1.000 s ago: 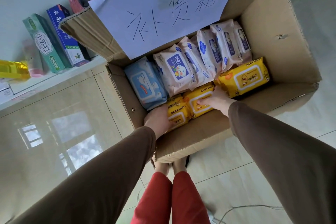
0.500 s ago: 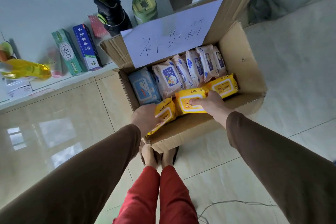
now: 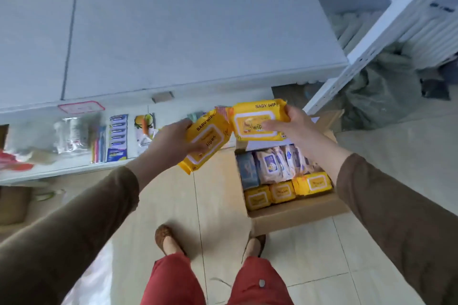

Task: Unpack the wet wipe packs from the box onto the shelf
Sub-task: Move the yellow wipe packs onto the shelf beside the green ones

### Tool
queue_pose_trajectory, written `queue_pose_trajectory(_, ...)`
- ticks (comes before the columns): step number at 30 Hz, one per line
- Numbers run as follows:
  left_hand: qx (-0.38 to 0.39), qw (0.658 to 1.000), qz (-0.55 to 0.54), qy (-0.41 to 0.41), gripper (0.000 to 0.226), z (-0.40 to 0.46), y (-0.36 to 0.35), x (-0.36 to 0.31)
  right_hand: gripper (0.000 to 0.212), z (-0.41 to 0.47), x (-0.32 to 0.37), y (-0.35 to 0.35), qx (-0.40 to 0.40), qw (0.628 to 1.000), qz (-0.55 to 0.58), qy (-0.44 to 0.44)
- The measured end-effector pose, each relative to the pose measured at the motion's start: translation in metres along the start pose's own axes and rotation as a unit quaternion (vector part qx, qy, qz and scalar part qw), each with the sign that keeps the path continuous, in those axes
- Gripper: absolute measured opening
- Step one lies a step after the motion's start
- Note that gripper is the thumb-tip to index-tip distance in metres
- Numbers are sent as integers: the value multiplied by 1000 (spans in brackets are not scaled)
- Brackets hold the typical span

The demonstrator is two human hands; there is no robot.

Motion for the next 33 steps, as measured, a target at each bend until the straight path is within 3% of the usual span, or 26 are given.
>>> queue_pose_trajectory(5,-57,998,-32,-11,29,-27,132,75,19,7,101,-94,1,998,-11,65)
queue_pose_trajectory(13,-95,994,-24,-45,24,-15,287,172,24,54,211,-241,13,992,-6,128)
queue_pose_trajectory(19,-135,988,55,-44,32,46,379,222,29,123,278,-305,24,988,21,152)
queue_pose_trajectory(27,-169,982,83,-13,32,156,479,271,33,259,353,-362,38,985,25,167)
queue_pose_trajectory(29,-171,981,96,-5,38,185,499,281,35,295,371,-375,47,985,23,165)
queue_pose_trajectory(33,-178,978,104,16,74,231,530,297,45,349,394,-396,57,986,8,154)
Point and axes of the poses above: each hand's wrist, its own z-axis towards the middle knuckle, its own y-axis out of the back of the hand, x = y × z, the point moved 5 cm from there along z, towards the middle knuckle, and after that the axes turned 1 degree about y, right-handed, at the moved point
